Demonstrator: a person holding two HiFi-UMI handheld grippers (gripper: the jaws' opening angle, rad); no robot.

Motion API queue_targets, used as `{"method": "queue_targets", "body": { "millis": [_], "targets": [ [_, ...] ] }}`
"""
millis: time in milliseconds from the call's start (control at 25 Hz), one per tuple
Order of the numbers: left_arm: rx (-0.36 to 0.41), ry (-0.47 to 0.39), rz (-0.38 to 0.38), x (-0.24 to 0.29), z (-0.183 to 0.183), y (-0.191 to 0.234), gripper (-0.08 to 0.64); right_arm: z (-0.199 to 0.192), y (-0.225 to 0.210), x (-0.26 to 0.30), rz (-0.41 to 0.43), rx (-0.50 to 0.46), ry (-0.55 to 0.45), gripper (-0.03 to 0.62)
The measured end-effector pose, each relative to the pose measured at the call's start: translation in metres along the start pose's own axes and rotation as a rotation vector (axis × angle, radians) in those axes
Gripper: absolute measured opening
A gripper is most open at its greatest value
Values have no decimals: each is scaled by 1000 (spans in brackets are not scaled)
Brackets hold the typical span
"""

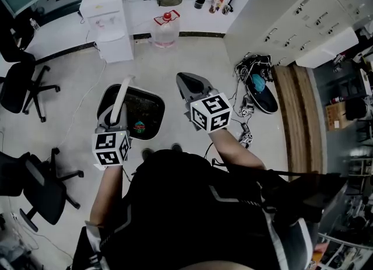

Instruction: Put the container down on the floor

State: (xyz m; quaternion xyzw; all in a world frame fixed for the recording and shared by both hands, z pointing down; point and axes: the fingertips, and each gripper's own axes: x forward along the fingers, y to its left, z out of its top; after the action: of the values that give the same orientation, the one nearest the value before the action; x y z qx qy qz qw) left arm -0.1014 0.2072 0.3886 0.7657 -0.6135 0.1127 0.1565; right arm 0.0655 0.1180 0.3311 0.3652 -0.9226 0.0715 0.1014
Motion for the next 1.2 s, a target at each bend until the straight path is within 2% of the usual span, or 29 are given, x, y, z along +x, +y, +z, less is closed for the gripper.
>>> {"method": "queue_targets", "body": {
  "millis": [800,1200],
  "targets": [
    [48,-29,-58,-13,-8,42,29,-7,35,23,-37,-1,22,9],
    [57,-14,-66,15,-1,61,29,2,19,56,-26,17,8,9]
  ]
}}
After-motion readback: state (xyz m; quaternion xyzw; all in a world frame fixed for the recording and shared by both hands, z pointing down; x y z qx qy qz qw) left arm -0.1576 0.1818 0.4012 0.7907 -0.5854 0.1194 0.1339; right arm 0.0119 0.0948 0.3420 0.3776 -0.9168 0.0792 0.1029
